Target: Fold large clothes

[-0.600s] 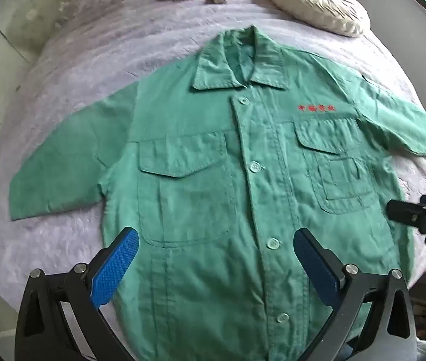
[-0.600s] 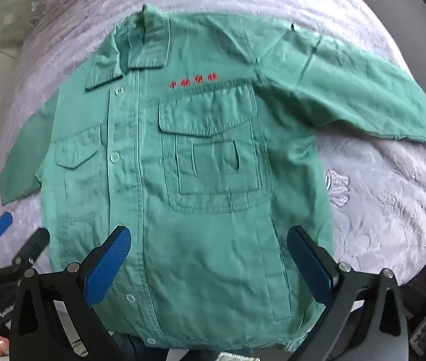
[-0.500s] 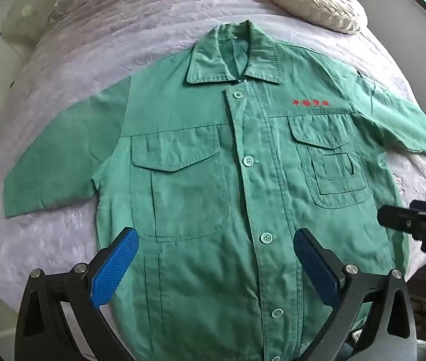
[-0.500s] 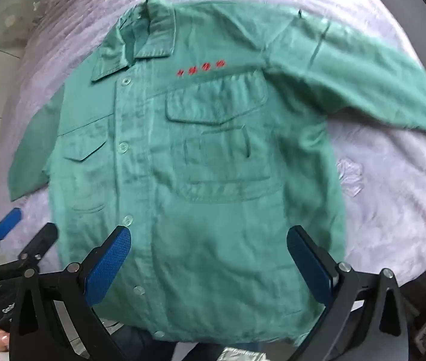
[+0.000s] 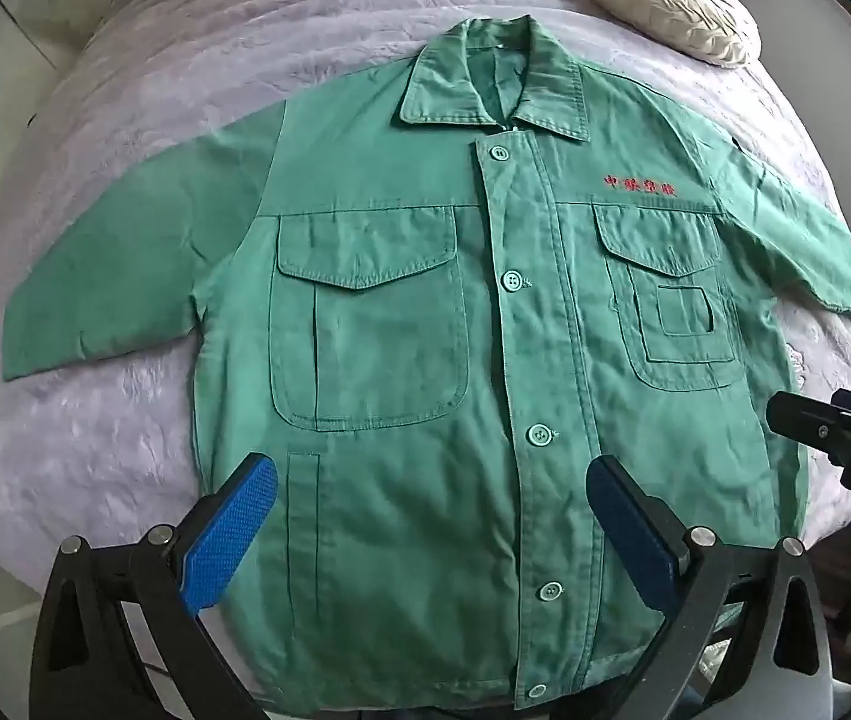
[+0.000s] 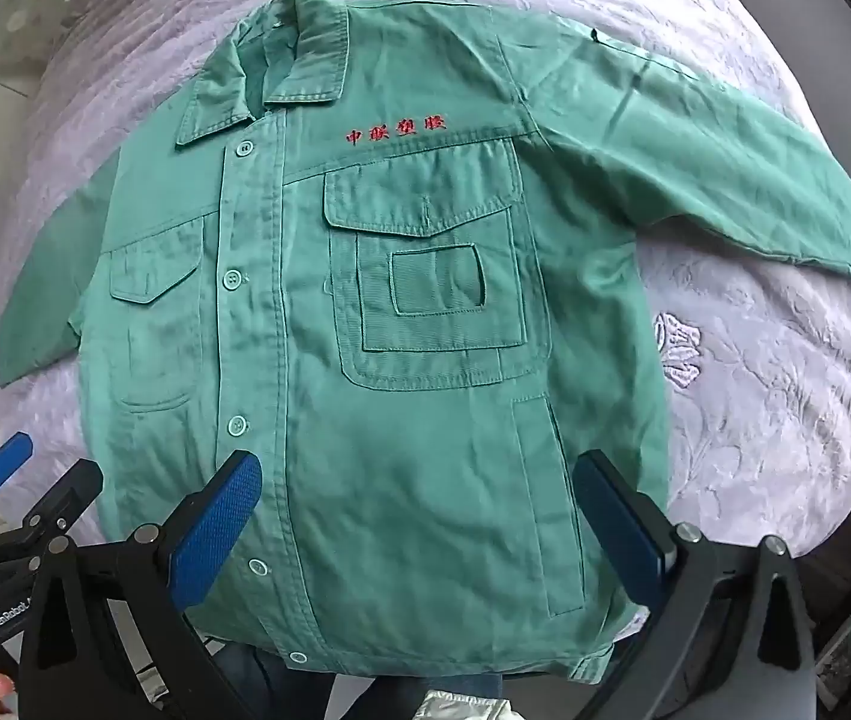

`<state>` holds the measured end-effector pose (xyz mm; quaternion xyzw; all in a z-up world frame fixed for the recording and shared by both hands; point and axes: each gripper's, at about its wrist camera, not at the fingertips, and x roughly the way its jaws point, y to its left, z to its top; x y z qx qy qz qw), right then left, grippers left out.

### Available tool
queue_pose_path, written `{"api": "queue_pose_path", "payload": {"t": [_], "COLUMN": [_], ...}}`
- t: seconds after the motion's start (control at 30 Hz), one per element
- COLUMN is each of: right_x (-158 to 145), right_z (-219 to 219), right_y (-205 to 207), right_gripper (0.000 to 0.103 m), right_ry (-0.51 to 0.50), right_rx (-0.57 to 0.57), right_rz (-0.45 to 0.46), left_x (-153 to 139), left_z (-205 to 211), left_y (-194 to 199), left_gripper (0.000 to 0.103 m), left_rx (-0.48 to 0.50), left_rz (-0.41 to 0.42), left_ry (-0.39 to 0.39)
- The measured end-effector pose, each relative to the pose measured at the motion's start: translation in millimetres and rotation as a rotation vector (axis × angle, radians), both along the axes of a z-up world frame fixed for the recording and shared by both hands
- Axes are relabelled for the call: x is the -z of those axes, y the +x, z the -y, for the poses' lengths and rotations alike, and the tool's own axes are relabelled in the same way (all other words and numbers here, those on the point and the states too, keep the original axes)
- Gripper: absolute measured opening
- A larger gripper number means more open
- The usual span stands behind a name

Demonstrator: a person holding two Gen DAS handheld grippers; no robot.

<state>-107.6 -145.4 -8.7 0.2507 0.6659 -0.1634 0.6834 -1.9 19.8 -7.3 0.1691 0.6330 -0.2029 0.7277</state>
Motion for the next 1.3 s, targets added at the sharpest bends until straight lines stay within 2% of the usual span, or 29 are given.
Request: {"api": "queue_pose_path", "payload": {"t": [0.13,0.23,1.3], "right_x": [-3.0,-3.8,-1.5], "right_z": [-3.3,-4.9,-6.5], "right_y": [1.8,2.8,2.3], "right_gripper": [0.103,0.103,0.103], "right_ry": [-0.015,-0.018,-0.008], "right_rx": [-0.019,-0.029,-0.034], "right_rz": [0.005,0.003,-0.008], "left_x": [2.1,4.3,1.4], "left_z": [-3.7,-4.6,-6.0], "left_y": [1.5,0.6,-0.7], "left_gripper": [0.103,0.103,0.103], "left_rx": [-0.014,-0.018,-0.004], "left_rz": [-0.022,-0.019,0.001], "left_ry": [-0.001,0.024,0.042]}}
